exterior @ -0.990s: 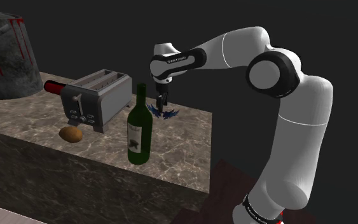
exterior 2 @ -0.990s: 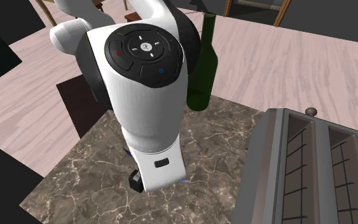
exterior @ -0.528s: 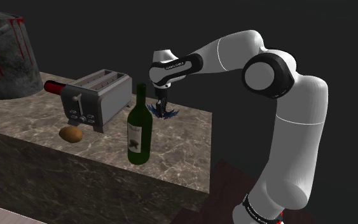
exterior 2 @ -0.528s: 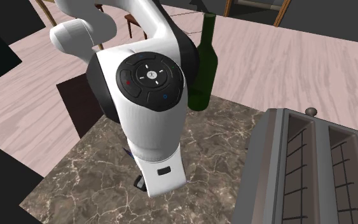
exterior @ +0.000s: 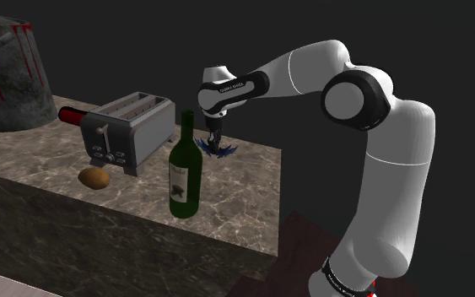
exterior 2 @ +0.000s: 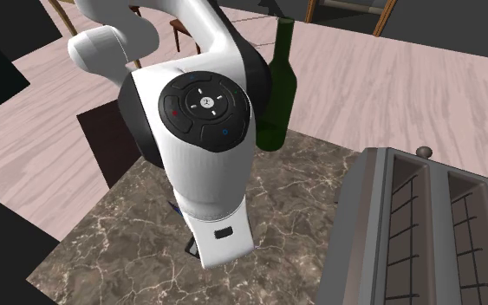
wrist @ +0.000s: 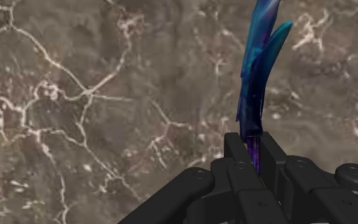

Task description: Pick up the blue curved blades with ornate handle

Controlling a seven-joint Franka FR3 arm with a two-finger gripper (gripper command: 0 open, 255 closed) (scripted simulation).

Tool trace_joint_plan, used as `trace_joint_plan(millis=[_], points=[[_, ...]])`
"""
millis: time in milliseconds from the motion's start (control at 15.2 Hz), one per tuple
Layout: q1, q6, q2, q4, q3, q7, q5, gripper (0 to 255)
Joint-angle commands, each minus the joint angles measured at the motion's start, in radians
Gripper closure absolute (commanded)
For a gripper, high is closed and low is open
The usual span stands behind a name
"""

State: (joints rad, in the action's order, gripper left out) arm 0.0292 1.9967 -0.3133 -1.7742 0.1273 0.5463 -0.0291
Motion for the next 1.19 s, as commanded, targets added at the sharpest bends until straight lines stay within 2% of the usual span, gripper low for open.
trace_joint_plan(millis=[0, 990, 1122], points=[[0.0, 0.002, 0.0, -0.002, 0.0, 0.0, 0.0, 255], [0.002, -0.181, 0.054, 0.127, 0.002, 0.005, -0.005, 255], [0.002, -0.183, 0.055, 0.129, 0.002, 0.005, -0.005, 255]])
